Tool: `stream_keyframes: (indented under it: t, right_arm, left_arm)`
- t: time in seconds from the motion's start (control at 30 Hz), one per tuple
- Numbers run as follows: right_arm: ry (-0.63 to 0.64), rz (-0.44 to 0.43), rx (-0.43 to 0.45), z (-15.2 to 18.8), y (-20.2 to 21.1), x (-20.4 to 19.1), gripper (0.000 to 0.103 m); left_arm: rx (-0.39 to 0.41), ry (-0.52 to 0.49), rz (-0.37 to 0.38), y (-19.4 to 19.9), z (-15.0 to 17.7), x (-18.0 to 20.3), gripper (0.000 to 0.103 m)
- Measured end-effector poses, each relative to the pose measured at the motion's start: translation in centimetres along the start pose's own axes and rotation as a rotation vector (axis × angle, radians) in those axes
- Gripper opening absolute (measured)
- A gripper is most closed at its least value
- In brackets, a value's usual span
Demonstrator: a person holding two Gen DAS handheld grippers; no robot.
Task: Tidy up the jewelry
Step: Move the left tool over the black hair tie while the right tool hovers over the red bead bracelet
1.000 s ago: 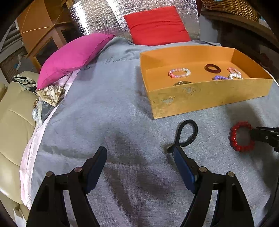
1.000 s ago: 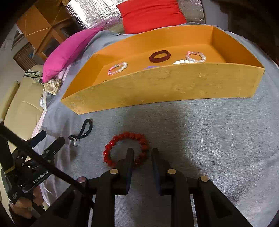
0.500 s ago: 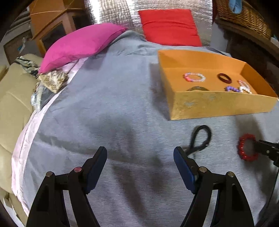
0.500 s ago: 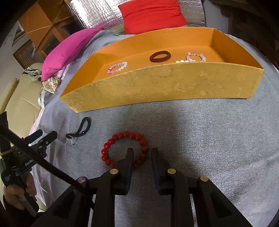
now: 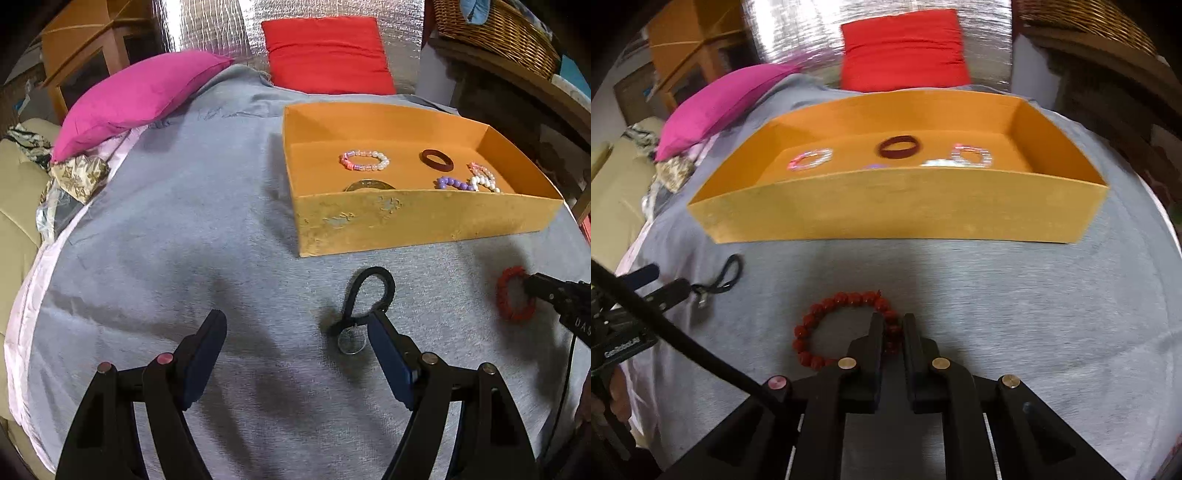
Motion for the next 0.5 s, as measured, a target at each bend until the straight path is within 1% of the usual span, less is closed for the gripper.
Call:
stream_keyframes:
  t: [0.1, 0.2, 0.33, 0.43, 0.5]
  right_arm:
    - [-0.043, 0.017, 0.001, -0.4, 0.3, 2.0, 0.011]
    - [-0.074, 0.031, 0.002, -0.7, 0.5, 3.5, 0.011]
    - [-0.092, 0.010, -0.012, -0.5, 0.6, 3.9, 0.011]
    - [-0.092, -0.011, -0.029, -0.3, 0.5, 3.6, 0.011]
    - [-0.094, -0.017, -0.038, 0.0, 0.5, 3.4, 0.011]
  left_arm:
    - [-0.006, 0.012, 0.022, -0.3, 0.0, 0.4, 0.079]
    - [-0.001, 0.002, 0.035, -0.3, -0.2, 1.0, 0.079]
    - [-0.006, -0.022, 0.038, -0.7, -0.4, 2.1, 0.079]
    - [-0.010, -0.057, 0.014, -0.9, -0.5, 2.8, 0.079]
    - [-0.012, -0.093, -0.017, -1.1, -0.6, 3.3, 0.079]
Point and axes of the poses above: each gripper's, at about its wrist camera, not at the fingertips, and y roughly against the way its jaws point, x to its right, z to its underside, the point moved 7 cm from there along -y, roughly the way its jaws point, and after that the axes turned 11 degrees about -y, right-handed, at the moved point
